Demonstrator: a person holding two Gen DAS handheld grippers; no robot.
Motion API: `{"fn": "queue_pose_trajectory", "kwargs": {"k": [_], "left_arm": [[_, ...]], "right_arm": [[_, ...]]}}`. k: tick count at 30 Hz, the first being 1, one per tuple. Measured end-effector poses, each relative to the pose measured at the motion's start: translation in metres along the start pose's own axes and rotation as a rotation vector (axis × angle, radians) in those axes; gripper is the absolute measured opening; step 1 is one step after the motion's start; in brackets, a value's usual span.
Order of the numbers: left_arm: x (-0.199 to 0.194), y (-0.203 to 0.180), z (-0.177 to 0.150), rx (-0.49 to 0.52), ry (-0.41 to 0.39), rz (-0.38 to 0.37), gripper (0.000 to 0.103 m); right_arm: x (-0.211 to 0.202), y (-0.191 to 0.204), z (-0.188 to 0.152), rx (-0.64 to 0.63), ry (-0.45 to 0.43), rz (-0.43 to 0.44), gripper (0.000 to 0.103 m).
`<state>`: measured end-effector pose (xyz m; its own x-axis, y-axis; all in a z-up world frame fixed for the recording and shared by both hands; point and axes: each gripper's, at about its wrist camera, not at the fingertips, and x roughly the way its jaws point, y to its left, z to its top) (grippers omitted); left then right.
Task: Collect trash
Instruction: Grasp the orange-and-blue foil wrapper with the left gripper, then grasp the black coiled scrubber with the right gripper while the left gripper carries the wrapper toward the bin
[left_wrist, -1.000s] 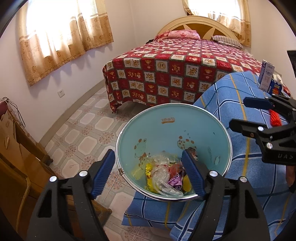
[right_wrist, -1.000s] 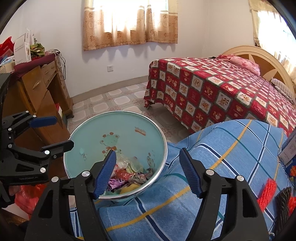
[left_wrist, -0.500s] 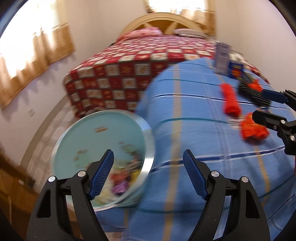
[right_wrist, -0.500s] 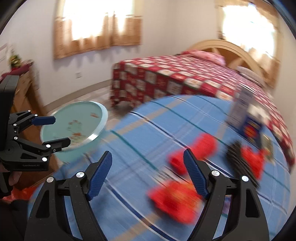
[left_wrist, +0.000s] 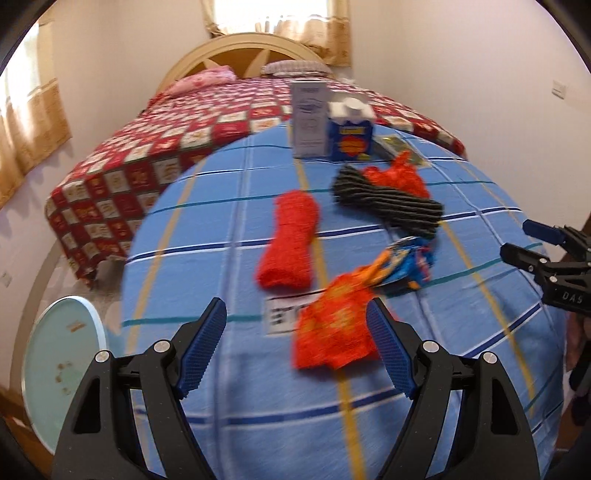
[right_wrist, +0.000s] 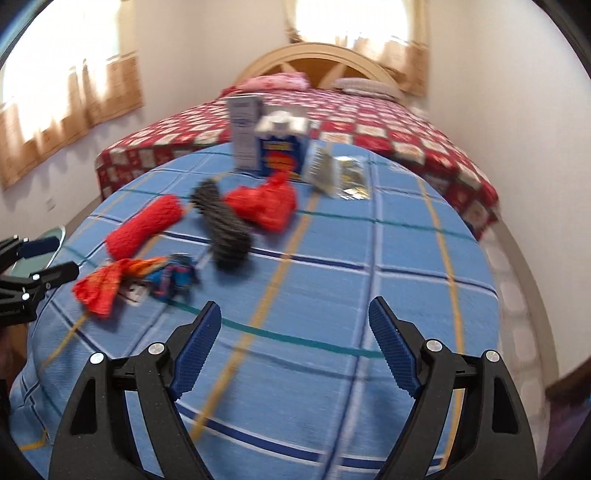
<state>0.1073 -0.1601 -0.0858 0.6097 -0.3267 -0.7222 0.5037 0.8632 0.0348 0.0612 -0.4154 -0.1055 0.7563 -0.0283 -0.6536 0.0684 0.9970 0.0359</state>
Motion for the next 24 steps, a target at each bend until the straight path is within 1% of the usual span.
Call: {"fn": "queue_pose_trajectory", "kwargs": {"k": [4,5,6,7,8,9,10,11,13,15,16,19,21,24], "left_arm": [[0.017,-0.017,0.001,0.026,0.029,-0.014,0.075],[0.021,-0.019,-0.001,0.024,0.042,-0.024,0.069],[0.027,-0.019,-0.003,0.025,0.061,-0.035,0.06],[0.029,-0.019,-0.005,0.024,0.072,-0.044,0.053],[0.032,-0.019,-0.007,0.023,0.084,-0.054,0.04],[0.033,-0.018,-0.009,0.027,0.087,-0.059,0.028],[0.032,-0.017,-0.009,0.028,0.082,-0.057,0.026],[0.029,-0.015,-0.009,0.021,0.076,-0.059,0.022],[0.019,-0.009,-0.007,0.009,0.054,-0.066,0.019],[0.006,-0.003,-0.003,0.002,0.02,-0.054,0.019],[-0.003,0.003,-0.002,-0.01,-0.002,-0.048,0.019],[-0.024,0.021,0.0,-0.047,-0.044,-0.022,0.019],[-0.034,0.037,0.0,-0.07,-0.061,0.015,0.019],[-0.037,0.06,-0.005,-0.101,-0.067,0.076,0.019]], "right_arm": [[0.005,-0.016,-0.004,0.015,-0.001,0.008,0.081],[0.006,-0.017,-0.004,0.016,-0.001,0.01,0.081],[0.006,-0.018,-0.004,0.017,-0.001,0.011,0.081],[0.007,-0.017,-0.004,0.017,-0.001,0.012,0.081],[0.007,-0.016,-0.002,0.012,-0.003,0.003,0.081],[0.008,-0.014,-0.001,0.01,-0.003,-0.003,0.081],[0.009,-0.014,0.001,0.009,-0.004,-0.017,0.081],[0.01,-0.01,0.003,0.011,-0.005,-0.018,0.081],[0.011,-0.007,0.01,0.019,-0.015,-0.011,0.081],[0.013,-0.004,0.014,0.018,-0.024,-0.007,0.081],[0.015,0.001,0.022,0.017,-0.039,0.0,0.081],[0.023,0.012,0.033,0.012,-0.046,0.02,0.081],[0.03,0.02,0.041,0.001,-0.04,0.03,0.081],[0.047,0.035,0.054,-0.025,-0.004,0.042,0.08]]}}
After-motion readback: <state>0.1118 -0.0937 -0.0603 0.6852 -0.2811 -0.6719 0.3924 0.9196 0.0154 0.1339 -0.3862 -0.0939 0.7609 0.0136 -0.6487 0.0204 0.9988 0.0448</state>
